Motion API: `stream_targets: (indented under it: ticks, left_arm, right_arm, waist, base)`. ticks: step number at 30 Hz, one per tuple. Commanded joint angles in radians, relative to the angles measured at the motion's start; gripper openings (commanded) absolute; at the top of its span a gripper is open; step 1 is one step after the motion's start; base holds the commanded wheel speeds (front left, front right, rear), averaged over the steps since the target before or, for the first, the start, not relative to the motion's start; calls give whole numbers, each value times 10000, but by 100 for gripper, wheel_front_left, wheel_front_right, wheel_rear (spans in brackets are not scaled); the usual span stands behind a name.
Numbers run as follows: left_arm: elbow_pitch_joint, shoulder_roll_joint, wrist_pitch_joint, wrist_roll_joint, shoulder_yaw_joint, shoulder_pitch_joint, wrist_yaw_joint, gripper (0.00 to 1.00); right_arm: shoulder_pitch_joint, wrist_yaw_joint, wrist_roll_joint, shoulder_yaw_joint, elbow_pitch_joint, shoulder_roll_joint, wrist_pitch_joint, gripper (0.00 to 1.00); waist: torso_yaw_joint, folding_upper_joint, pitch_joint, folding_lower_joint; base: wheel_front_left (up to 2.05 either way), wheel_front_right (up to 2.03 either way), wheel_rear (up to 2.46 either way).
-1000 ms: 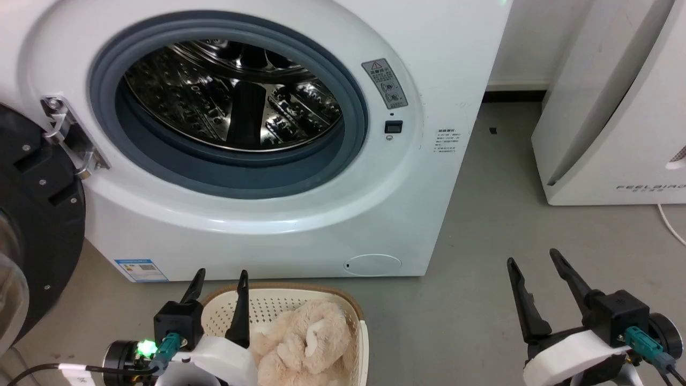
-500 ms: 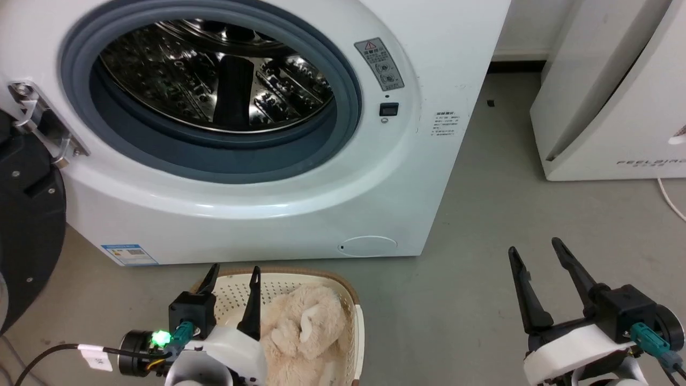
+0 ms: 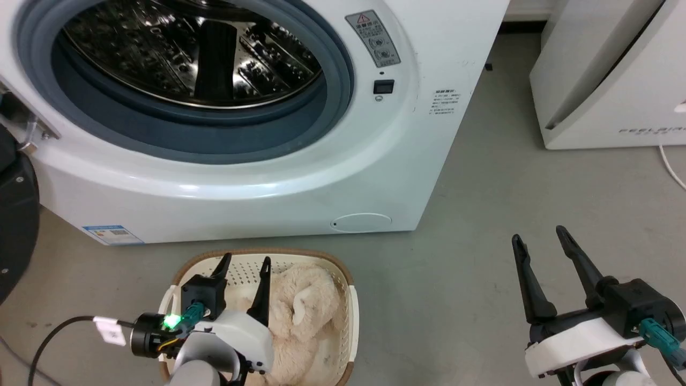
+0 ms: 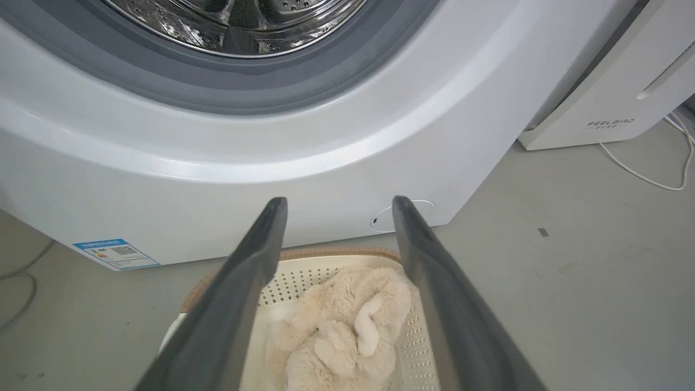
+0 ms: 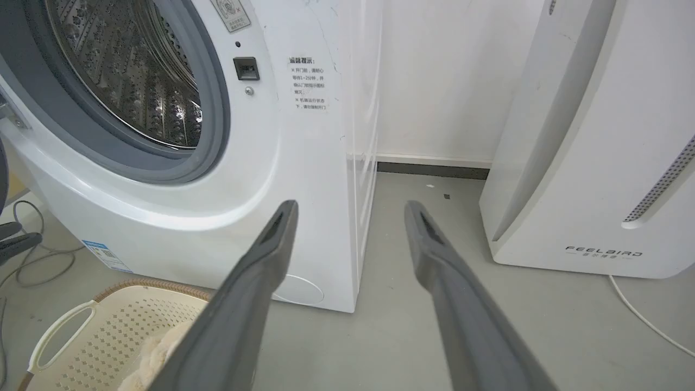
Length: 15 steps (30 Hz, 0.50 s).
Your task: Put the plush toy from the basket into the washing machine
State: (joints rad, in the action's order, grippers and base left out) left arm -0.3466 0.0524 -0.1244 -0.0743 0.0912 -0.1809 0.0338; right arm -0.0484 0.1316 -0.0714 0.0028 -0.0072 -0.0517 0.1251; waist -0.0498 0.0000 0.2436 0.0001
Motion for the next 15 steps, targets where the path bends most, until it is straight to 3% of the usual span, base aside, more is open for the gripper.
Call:
stream_targets:
  ticks: [1, 15]
  left_arm:
    - [-393, 78, -59, -103, 94, -321, 83, 100]
    - [-3088, 117, 9, -420, 711, -1674, 420, 100]
  right_arm:
    - [-207, -5, -48, -23, -57, 8, 104, 100]
    - [-462, -6, -153, 97, -99, 9, 396, 100]
  waist:
    - [-41, 0, 171, -1]
    - [-178, 0, 1080, -1]
  base:
    - [0, 0, 0]
    - [0, 0, 0]
